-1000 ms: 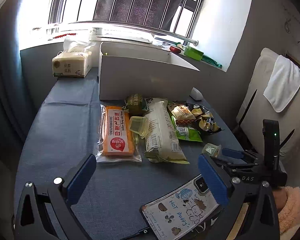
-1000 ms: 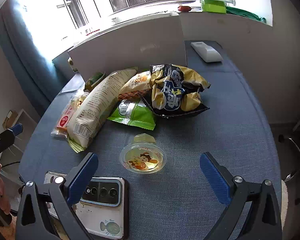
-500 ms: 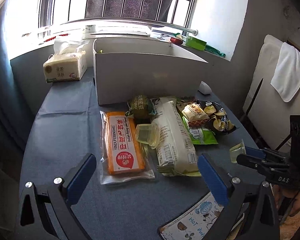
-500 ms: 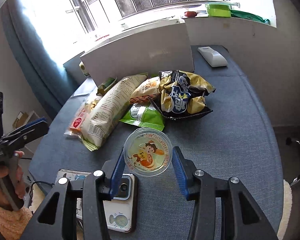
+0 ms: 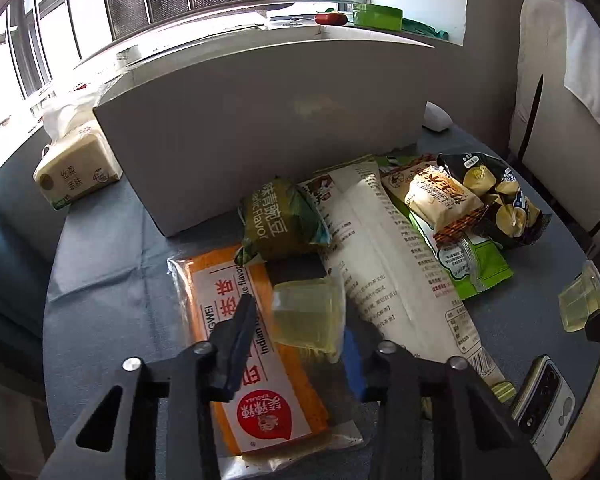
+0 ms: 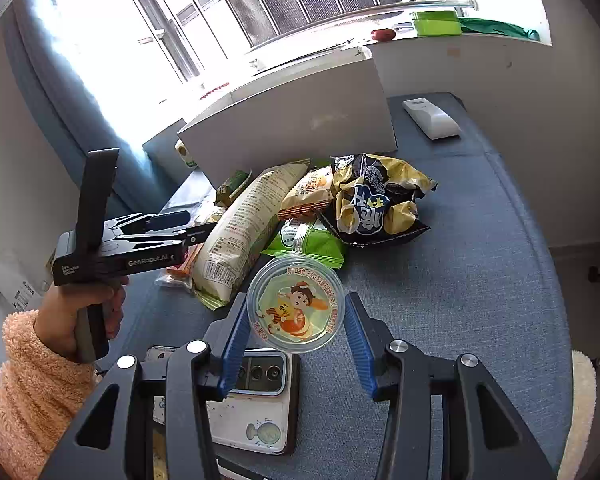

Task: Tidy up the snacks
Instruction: 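Grasp the cartoon-lid jelly cup with the right tool while the left tool grasps the clear green jelly cup, then carry both jelly cups into the white box and open both tools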

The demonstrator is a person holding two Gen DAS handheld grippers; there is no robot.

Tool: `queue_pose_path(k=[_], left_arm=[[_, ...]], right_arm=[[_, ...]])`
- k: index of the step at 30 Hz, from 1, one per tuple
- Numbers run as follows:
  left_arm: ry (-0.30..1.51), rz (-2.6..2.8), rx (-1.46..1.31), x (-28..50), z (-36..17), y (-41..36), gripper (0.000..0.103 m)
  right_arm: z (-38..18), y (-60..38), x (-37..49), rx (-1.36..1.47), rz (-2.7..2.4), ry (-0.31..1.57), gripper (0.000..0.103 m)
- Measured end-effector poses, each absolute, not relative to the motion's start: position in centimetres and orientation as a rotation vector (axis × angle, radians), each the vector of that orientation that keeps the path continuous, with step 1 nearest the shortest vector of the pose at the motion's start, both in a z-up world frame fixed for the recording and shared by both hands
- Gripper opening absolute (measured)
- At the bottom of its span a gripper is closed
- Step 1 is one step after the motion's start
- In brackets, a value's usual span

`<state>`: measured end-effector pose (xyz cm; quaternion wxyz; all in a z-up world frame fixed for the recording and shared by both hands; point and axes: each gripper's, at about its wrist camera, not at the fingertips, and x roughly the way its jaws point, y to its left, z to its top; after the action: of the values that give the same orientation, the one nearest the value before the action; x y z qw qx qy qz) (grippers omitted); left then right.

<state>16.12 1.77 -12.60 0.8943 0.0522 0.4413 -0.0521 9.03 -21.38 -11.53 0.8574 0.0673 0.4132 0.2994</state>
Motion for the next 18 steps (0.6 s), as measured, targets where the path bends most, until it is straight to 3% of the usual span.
queue_pose_path(k=[8,18], left_arm=[[0.829,-0.137,0.019,14.1,-10.6,2.6,0.032],[0.572,-0.134,-0.038,14.5,-0.7,5.7,0.033]], right_arm=[[-11.5,-21.3,9.1,0.148,0.649,0.871,0.051],[-6.1,-20.5,14.7,0.296,0.759,0.772,0.051]])
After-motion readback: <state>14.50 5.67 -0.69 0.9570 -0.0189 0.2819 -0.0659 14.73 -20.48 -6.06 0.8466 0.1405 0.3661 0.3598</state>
